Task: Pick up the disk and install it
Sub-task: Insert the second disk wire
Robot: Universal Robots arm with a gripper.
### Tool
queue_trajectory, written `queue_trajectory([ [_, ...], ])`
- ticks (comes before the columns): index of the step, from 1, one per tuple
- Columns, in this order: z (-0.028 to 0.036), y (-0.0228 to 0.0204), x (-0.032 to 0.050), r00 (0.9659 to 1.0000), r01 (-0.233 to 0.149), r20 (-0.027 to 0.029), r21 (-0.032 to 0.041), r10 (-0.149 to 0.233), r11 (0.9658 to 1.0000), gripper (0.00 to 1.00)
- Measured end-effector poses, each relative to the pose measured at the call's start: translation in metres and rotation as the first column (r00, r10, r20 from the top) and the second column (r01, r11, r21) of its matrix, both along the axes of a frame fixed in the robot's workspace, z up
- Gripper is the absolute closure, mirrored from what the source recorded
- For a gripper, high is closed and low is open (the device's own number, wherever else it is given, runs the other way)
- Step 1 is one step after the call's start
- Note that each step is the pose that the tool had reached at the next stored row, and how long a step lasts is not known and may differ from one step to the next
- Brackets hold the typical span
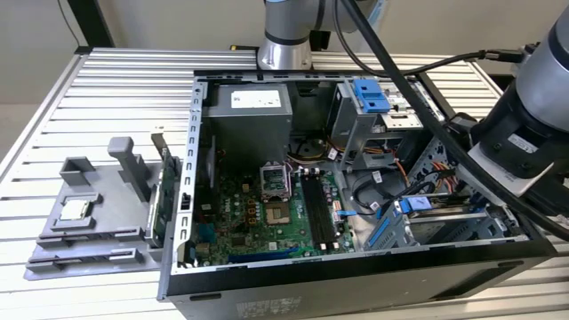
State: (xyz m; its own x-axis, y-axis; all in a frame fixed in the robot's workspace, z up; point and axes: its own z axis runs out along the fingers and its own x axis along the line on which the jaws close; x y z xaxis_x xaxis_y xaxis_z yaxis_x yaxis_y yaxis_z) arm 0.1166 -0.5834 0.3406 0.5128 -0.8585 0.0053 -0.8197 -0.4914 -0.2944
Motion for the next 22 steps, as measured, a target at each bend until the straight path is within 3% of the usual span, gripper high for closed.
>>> queue_trajectory([
  [9,-0.0011,-0.0011,0.0033,0.9996,-0.029,0.0026,0.0001,0.029,0.9996,0.00],
  [13,-0.0016,-0.0017,0.0035,0.9976,-0.067,0.0188,0.0012,0.067,0.9978,0.00],
  [14,-0.0016,-0.0026,0.0035,0.9973,-0.069,0.0237,0.0036,0.069,0.9976,0.00],
  [15,-0.0016,-0.0042,0.0035,0.9973,-0.069,0.0246,0.0095,0.069,0.9976,0.00],
  [18,-0.0016,-0.0084,0.0034,0.9973,-0.069,0.0268,0.0346,0.068,0.9970,0.00],
  [19,-0.0017,-0.0107,0.0034,0.9973,-0.070,0.0272,0.0386,0.069,0.9968,0.00],
  [22,-0.0016,-0.0160,0.0034,0.9972,-0.071,0.0271,0.0387,0.070,0.9967,0.00],
])
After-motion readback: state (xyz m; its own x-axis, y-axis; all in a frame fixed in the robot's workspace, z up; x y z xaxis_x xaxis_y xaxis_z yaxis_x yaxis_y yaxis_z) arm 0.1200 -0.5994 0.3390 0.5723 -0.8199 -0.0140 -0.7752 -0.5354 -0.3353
